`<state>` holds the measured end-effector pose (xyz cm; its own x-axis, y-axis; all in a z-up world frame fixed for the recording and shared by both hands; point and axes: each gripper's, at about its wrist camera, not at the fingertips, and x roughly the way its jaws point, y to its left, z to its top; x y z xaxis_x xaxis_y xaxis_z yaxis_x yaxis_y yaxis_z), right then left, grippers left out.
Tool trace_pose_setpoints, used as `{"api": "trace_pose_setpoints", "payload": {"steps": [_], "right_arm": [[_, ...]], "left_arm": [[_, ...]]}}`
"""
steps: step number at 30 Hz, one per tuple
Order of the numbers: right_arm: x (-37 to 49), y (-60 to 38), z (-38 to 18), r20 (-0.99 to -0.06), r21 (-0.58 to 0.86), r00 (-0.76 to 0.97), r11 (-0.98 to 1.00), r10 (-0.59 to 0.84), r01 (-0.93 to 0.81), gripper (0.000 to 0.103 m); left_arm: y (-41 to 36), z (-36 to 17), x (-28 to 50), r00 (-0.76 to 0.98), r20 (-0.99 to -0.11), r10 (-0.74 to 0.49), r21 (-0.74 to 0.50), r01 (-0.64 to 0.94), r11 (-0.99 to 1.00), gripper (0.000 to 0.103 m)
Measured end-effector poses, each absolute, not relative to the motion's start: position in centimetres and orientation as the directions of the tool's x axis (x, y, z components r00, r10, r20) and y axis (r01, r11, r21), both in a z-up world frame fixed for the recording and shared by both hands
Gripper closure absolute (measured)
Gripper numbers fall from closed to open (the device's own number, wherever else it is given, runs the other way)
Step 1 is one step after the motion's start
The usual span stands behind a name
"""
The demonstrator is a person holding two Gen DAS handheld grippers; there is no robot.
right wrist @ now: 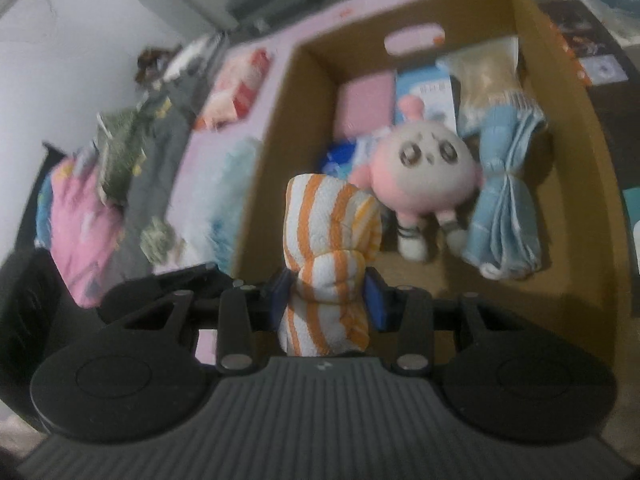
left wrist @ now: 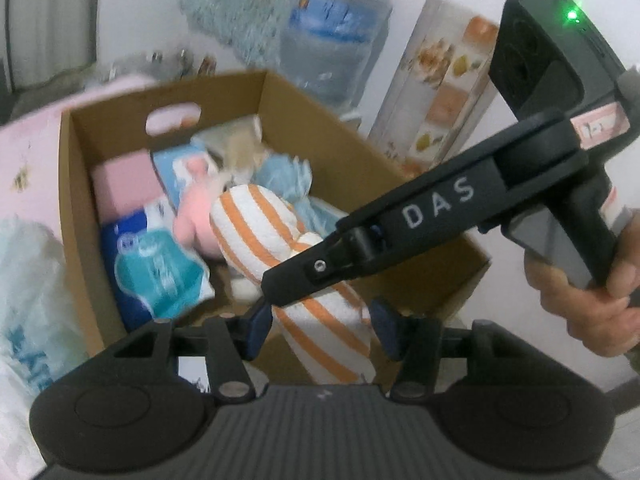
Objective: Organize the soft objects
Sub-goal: 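Carry the striped plush with the right gripper into the box and release, then move the right gripper to the gold package while the left gripper approaches the green scrunchie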
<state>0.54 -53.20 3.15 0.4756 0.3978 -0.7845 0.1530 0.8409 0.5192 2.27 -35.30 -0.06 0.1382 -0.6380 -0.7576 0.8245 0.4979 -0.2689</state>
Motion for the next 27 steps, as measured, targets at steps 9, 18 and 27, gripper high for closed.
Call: {"api": "trace_pose_setpoints", "payload": {"steps": [9, 18, 27], "right_arm": [[3.4, -52.9, -1.1, -0.792, 0.569, 0.369, 0.808, 0.487, 0.155, 0.055], [3.1, -54.4, -1.1, -0.777, 0.592, 0.418, 0.773, 0.471, 0.23, 0.051], [3.0, -54.1, 0.9, -0.735, 0.623, 0.492, 0.75, 0.467, 0.22, 0.049]], "left_arm": [[-33.9, -1.1, 3.7, 0.136, -0.799, -0.585, -0.26, 0.799, 0.542, 0.045], [-32.0, 1.3, 3.3, 0.175, -0.762, -0.624, -0.257, 0.802, 0.539, 0.042], [-26.9, 4.4, 4.3, 0.274, -0.686, -0.674, -0.287, 0.749, 0.597, 0.038]]}}
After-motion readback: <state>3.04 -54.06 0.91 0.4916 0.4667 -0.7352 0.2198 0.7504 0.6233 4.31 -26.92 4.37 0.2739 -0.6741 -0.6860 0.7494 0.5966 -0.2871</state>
